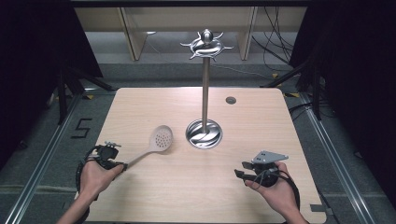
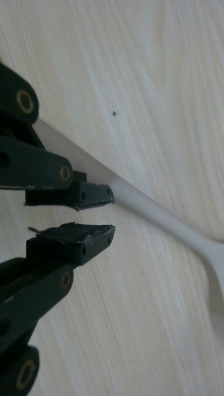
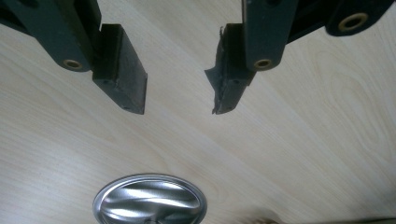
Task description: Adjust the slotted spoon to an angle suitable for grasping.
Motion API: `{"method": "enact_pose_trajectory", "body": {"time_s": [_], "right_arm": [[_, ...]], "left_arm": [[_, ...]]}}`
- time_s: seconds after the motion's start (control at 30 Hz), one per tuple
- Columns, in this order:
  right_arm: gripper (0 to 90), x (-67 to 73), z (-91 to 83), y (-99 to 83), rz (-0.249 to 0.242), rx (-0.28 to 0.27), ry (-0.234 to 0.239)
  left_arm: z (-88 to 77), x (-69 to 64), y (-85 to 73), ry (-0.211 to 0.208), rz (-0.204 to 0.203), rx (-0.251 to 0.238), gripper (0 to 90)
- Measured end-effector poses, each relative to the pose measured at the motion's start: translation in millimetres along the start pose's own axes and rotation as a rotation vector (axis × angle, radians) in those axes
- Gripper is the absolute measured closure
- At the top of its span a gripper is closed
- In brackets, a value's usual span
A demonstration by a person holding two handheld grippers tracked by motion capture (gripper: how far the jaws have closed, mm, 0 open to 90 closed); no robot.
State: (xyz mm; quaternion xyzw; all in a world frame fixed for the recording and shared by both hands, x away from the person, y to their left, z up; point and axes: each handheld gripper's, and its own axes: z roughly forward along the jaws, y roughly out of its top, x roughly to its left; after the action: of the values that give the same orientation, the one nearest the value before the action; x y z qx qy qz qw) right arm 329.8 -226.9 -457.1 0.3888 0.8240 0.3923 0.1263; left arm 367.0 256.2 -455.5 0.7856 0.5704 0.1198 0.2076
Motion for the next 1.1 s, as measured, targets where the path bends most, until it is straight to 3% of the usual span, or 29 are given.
{"method": "enact_pose_trajectory", "body": {"time_s": [0.03,0.1,0.2,0.3,0.37,0.43,0.5,0.53,0.63,0.67,0.77,0.83,0.87,0.93,0.97,1.03,1.07,1.1], "right_arm": [[54.6,-1.0,0.2,0.3,-0.015,-0.003,-0.004],[54.5,-0.2,0.0,0.2,-0.012,-0.004,-0.007],[54.5,-1.7,0.8,-0.1,-0.029,-0.008,-0.005],[54.4,-0.3,0.4,0.2,-0.011,-0.002,-0.002],[54.4,-0.4,0.8,0.2,-0.015,-0.009,-0.001],[54.3,-0.6,-0.3,0.0,-0.014,-0.003,-0.002],[54.3,0.6,-0.8,-0.5,0.009,0.001,0.005],[54.3,0.6,-0.8,-0.5,0.009,0.001,0.005],[54.3,-2.3,-0.3,-0.9,-0.021,-0.008,0.003],[54.3,-2.4,-0.2,-1.0,-0.017,-0.008,0.008],[54.2,-2.8,-0.5,-1.0,-0.022,-0.005,0.01],[54.1,-2.3,-0.8,-1.1,-0.023,-0.009,0.004],[54.1,-2.3,-0.8,-1.1,-0.023,-0.009,0.004],[54.1,-2.1,-0.8,-0.8,-0.026,-0.002,0.002],[53.8,1.0,-0.2,-1.2,0.01,0.009,0.016],[53.6,1.2,0.4,-1.3,0.009,0.01,0.031],[53.6,1.2,0.4,-1.3,0.009,0.01,0.031],[53.5,1.1,0.6,-1.6,0.008,0.01,0.035]], "left_arm": [[3.1,-4.3,3.8,-0.001,-0.018,-0.024,80.2],[2.6,-3.7,6.4,0.003,-0.008,-0.015,81.6],[5.5,-2.3,19.4,0.018,-0.023,-0.039,88.9],[17.4,-8.6,42.2,0.008,-0.038,-0.064,89.3],[22.3,-11.3,48.7,0.004,-0.038,-0.068,89.4],[35.2,-19.5,68.4,0.02,-0.054,-0.035,89.4],[39.6,-20.7,74.3,0.021,-0.053,-0.03,89.4],[44.6,-23.6,78.4,0.026,-0.077,-0.046,89.4],[53.6,-26.8,88.6,0.025,-0.091,-0.039,89.4],[54.5,-26.9,91.5,0.034,-0.084,-0.004,89.4],[61.2,-26.2,91.8,0.046,-0.083,-0.005,89.4],[55.7,-21.2,87.9,0.037,-0.15,-0.026,89.3],[55.7,-21.2,87.9,0.037,-0.15,-0.026,89.2],[49.1,-19.8,81.1,0.029,-0.222,-0.078,89.1],[39.9,-24.4,65.3,0.09,-0.254,-0.103,84.0],[38.3,-27.7,57.3,0.085,-0.272,-0.102,73.4],[36.9,-30.5,49.9,0.096,-0.289,-0.091,73.4],[35.7,-32.3,43.9,0.116,-0.294,-0.097,65.7]]}}
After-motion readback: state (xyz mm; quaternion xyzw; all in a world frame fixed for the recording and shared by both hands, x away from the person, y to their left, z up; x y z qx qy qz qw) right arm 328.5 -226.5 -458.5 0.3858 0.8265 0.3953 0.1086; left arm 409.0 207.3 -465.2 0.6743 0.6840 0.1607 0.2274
